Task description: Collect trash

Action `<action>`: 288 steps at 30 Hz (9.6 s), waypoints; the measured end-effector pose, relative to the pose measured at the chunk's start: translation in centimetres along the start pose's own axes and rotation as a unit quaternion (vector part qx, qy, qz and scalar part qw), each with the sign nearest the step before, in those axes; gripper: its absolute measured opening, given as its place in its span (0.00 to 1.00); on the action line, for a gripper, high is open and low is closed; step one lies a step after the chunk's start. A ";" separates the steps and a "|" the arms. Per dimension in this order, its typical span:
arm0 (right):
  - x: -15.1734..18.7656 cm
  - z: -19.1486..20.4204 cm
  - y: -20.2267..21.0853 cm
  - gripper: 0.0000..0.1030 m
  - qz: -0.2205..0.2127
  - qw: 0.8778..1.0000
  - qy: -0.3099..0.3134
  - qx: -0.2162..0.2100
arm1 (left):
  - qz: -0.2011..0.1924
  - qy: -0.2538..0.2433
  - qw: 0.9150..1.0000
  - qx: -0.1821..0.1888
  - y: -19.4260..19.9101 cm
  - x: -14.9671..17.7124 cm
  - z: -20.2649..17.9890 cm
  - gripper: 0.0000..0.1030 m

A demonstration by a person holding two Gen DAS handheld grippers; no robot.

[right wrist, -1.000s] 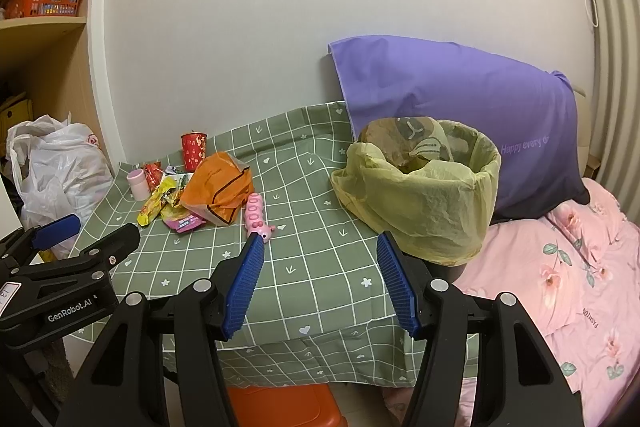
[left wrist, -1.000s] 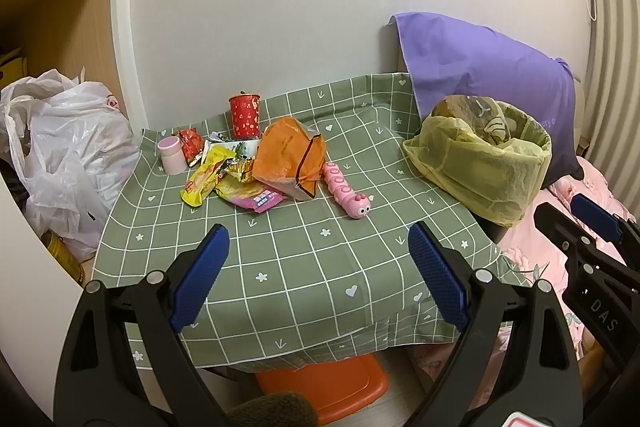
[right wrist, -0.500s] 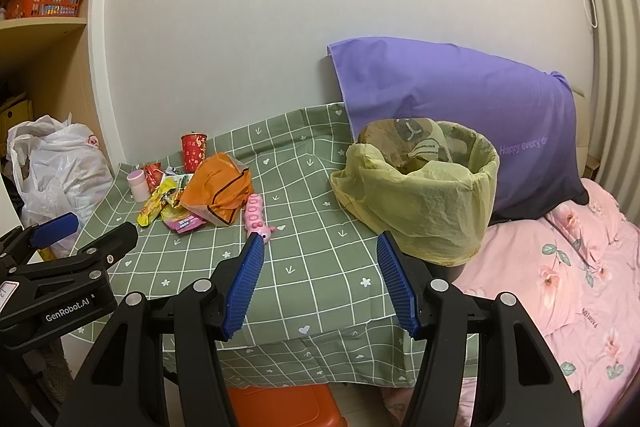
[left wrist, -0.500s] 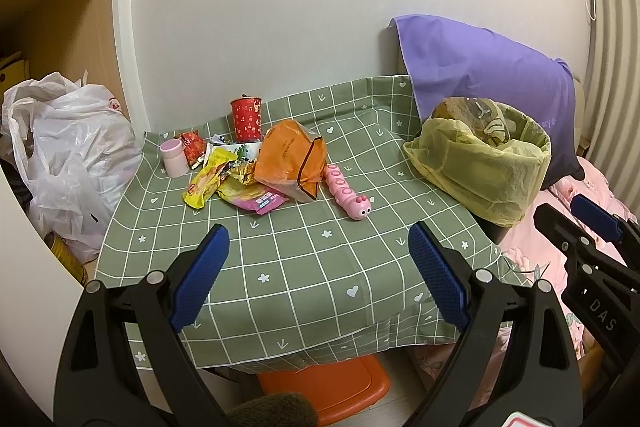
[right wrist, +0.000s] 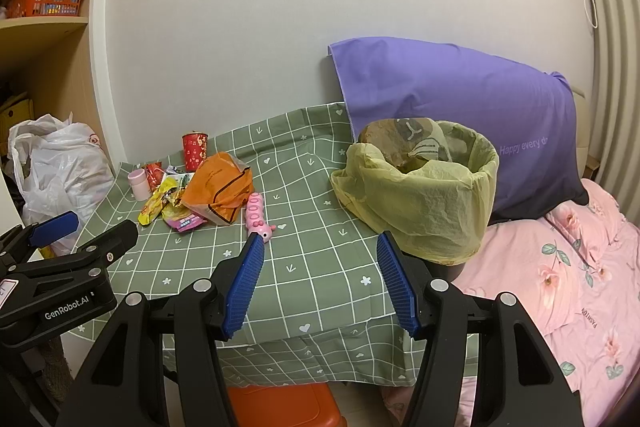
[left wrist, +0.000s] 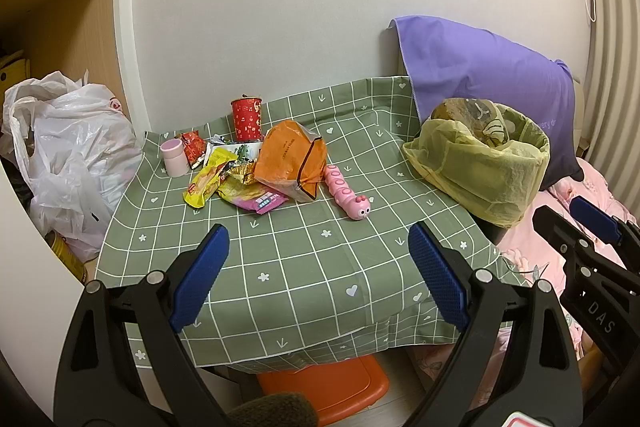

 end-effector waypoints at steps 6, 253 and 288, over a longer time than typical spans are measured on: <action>-0.1 -0.2 0.1 0.54 0.000 1.000 0.000 0.001 | -0.001 -0.001 1.000 0.000 0.0 0.0 0.0 0.84; 2.4 16.6 -26.0 0.24 0.256 0.896 0.203 -0.301 | 0.205 0.110 0.972 0.023 -19.2 3.1 19.4 0.57; 5.0 14.5 -29.3 0.39 0.287 0.902 0.208 -0.247 | 0.215 0.123 0.968 0.043 -19.6 3.5 19.5 0.48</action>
Point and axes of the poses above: each gripper's, at about its wrist camera, not at the fingertips, and y roughly against the way its jaws point, z to its left, x to its underside, the point moved 4 cm from there along -y, roughly the way its jaws point, and after that the axes turned 6 degrees about -y, right-handed, at the moved point
